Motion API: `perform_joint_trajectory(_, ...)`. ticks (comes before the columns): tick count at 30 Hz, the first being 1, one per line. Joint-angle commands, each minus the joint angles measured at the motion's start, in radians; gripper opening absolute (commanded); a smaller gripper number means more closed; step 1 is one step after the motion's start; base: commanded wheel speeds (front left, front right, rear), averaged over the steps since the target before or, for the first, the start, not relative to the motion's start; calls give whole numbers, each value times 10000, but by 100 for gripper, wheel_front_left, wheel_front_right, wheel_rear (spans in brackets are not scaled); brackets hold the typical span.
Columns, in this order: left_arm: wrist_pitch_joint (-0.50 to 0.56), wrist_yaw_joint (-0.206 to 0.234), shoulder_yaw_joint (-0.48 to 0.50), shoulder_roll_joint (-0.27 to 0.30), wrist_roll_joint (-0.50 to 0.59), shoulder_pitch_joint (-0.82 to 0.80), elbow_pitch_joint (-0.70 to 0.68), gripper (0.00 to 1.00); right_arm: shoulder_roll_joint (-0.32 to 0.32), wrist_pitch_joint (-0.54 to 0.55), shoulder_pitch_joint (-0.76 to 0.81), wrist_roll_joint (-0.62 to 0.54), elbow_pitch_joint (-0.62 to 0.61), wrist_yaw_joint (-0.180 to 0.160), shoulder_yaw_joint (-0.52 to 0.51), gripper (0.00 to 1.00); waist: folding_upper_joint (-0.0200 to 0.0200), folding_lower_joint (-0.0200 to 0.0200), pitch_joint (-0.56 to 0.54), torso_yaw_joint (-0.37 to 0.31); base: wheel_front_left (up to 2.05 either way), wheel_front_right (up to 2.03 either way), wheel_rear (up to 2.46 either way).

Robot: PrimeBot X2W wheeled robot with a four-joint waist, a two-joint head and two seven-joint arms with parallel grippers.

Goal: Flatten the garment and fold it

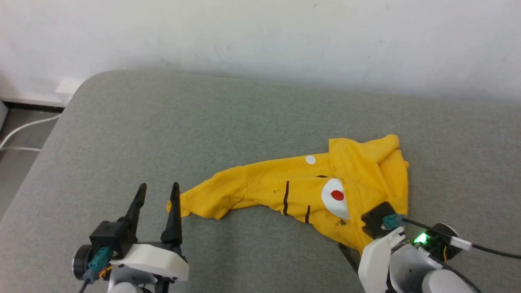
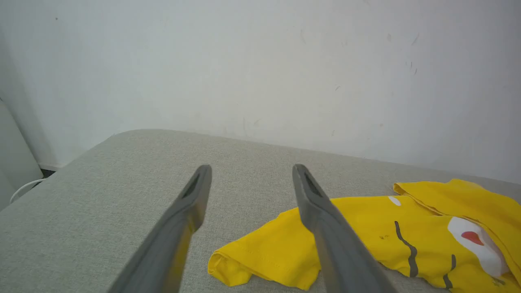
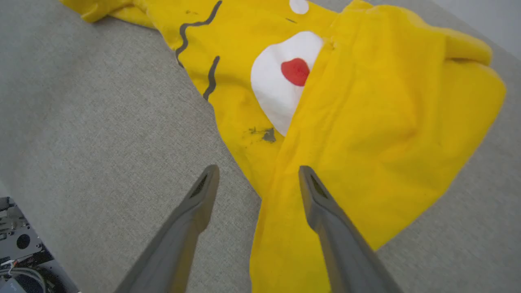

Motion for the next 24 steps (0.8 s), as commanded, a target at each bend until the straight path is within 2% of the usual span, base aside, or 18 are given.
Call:
perform_joint_trajectory(1,-44,-85,28,-120,116,-57,-33,100,-67,172,-280,-37,319,-15,174,100,-1,0,141,322,0,0,0)
perform_joint_trajectory(8,-46,-363,86,-612,357,-61,234,100,-112,783,-1051,-246,2343,-15,658,100,-1,0,435,812,0,0,0)
perform_joint_trajectory(9,-46,-405,111,-653,392,-75,281,100,-138,860,-1093,-282,2581,-15,699,93,-1,0,462,841,0,0,0)
perform_joint_trajectory(10,-46,-445,140,-692,427,-91,322,100,-179,912,-1121,-317,2773,-15,739,6,-1,0,486,857,0,0,0)
perform_joint_trajectory(11,-46,-480,168,-727,460,-97,369,100,-220,935,-1132,-335,2908,-15,761,0,-1,0,501,854,0,0,0)
perform_joint_trajectory(17,-46,-618,415,-903,638,-46,541,100,-579,1031,-852,75,2566,-15,483,0,-1,0,415,396,0,0,0)
perform_joint_trajectory(20,-46,-683,545,-943,725,-19,573,100,-1018,1363,-382,430,1678,-15,-45,0,-1,0,274,25,0,0,0)
perform_joint_trajectory(24,-47,-829,671,-933,816,-2,645,100,-1849,2318,551,656,90,-15,-1335,0,-1,0,109,-464,0,0,0)
